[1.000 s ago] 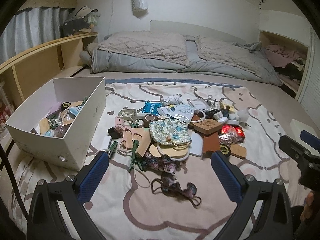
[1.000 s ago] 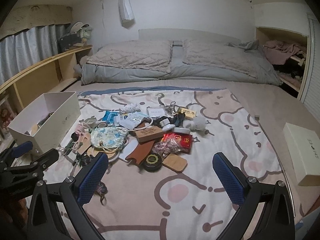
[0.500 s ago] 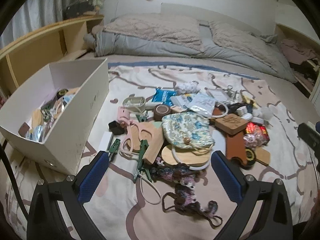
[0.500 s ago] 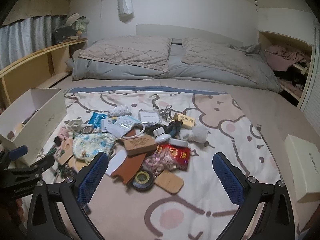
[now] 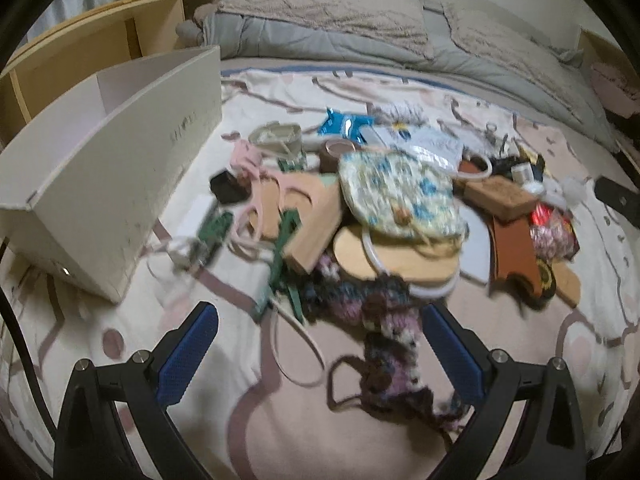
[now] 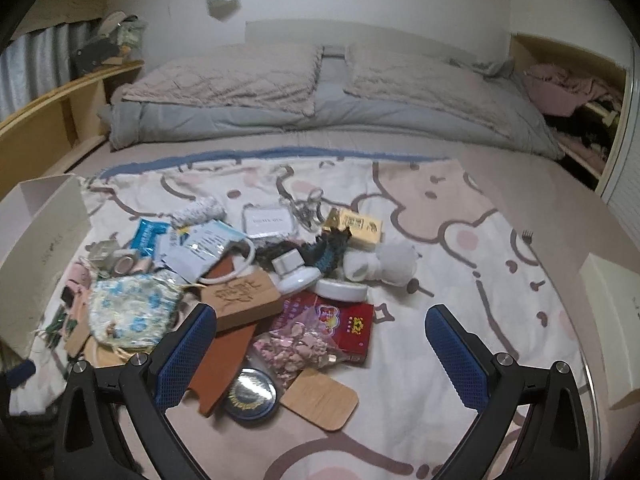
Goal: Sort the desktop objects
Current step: 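Lower the left tool over the crocheted strip while the right tool approaches the wooden coaster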
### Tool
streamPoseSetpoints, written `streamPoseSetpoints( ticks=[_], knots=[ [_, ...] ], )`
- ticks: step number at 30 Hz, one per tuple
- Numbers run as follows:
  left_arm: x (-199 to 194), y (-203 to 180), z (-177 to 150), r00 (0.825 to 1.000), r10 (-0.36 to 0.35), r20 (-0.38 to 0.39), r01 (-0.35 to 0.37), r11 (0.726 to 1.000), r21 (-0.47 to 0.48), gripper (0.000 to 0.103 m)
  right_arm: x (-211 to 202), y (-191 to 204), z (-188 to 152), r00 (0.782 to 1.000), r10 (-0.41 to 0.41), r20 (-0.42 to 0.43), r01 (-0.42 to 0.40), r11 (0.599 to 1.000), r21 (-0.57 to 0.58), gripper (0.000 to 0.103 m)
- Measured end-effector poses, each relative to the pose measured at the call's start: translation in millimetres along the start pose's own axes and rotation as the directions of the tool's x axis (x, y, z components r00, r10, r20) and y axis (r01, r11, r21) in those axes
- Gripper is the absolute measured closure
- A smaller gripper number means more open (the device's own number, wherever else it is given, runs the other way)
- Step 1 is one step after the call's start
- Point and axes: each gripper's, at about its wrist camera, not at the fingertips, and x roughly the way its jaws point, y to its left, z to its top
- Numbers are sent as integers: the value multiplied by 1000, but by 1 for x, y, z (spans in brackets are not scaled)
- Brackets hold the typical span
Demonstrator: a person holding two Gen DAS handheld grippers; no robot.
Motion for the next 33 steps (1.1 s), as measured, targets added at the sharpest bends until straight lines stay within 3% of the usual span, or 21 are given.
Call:
streamPoseSetpoints(
  ticks=[10,14,19,27,33],
  knots=[
    [24,-18,-21,995,60,-78,-52,994,94,0,51,-18,-26,986,-44,-159,46,999,8,0],
    [22,-10,-25,995,41,-95,-36,998,56,0,64,-31,-33,976,-57,-210,67,997,43,0],
    [17,2,-35,992,48,-118,-44,998,38,0,72,-38,-42,966,-10,-260,36,995,94,0],
    [11,20,-40,987,66,-146,-65,998,10,0,73,-26,-51,957,8,-290,4,999,42,0],
    [3,31,-36,991,-4,-133,-5,997,-73,0,76,-30,-54,951,25,-308,-5,998,67,0]
  ],
)
